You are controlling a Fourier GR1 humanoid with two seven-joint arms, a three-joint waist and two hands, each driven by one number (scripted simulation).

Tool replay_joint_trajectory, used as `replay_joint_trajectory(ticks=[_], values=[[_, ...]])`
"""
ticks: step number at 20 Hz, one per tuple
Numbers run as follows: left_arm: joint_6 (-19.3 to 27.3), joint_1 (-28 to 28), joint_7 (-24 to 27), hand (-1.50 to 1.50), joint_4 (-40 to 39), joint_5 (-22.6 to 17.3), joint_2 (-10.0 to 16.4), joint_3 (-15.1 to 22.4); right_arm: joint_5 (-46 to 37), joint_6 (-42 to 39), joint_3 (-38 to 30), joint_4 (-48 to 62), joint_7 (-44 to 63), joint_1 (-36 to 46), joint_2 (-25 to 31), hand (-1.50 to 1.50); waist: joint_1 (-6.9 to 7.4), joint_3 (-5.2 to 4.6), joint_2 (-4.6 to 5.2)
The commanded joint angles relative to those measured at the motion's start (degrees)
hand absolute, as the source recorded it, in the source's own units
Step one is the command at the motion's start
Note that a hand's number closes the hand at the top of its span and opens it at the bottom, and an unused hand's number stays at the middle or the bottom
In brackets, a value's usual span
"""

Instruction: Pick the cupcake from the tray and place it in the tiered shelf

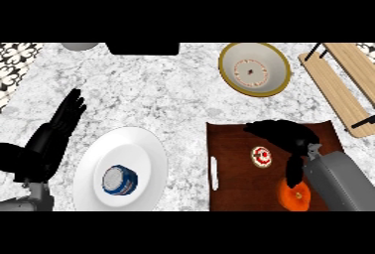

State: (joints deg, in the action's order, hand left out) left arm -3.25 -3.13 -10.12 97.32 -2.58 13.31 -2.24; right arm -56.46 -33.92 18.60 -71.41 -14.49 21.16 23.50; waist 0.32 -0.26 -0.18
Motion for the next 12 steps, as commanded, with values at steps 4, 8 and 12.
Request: replay_joint_trajectory(ticks=[4,8,12], values=[[-0.3,2.6,0.0,0.0,2.2,1.3,-1.4,0.0,-4.3,4.9,-0.1,10.8,-4.0,0.8,-3.0,-1.5,0.25,0.28,0.23],[-1.8,1.9,-1.0,0.0,3.0,0.4,-0.9,-0.6,-5.7,7.7,0.2,14.2,-7.2,-1.2,-2.9,-1.5,0.22,0.29,0.23],[-0.1,-1.6,-0.8,0.0,-0.9,3.0,-2.2,-0.3,-6.7,6.9,-0.4,13.9,-7.1,-0.6,-4.6,-1.5,-0.22,0.27,0.22]])
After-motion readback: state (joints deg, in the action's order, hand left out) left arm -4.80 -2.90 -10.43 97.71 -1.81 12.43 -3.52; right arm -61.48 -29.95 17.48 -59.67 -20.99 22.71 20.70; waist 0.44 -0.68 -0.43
